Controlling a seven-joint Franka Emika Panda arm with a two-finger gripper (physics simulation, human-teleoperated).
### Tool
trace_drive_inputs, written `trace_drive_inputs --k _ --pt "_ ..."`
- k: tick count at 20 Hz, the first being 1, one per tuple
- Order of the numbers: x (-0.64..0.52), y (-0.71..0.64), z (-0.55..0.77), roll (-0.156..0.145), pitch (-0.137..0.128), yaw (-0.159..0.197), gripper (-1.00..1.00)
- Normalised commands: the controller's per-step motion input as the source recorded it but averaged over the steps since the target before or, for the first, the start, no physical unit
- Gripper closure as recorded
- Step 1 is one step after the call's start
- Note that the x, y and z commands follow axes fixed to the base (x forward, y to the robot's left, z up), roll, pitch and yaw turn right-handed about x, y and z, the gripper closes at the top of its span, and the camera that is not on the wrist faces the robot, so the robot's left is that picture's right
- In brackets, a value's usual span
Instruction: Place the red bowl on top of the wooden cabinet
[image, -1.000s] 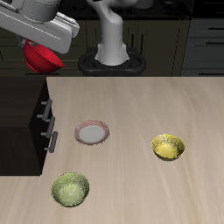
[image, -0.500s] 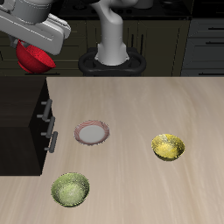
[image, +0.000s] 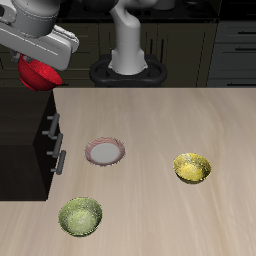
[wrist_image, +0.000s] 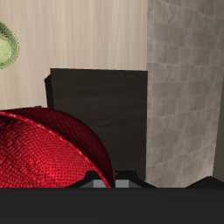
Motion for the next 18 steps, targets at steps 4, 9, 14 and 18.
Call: trace_drive_inputs --k 4,9,14,18 --pt "0.06 -0.03 -0.27 -0.001 0.031 -0.007 1.0" --pt "0.04 -0.02 -0.23 -0.012 0.014 0.0 1.0" --pt "-0.04 -0.1 -0.19 -0.016 0.014 -0.008 1.0" --pt "-0.11 -0.05 -0.06 -0.015 -0.006 -0.001 1.0"
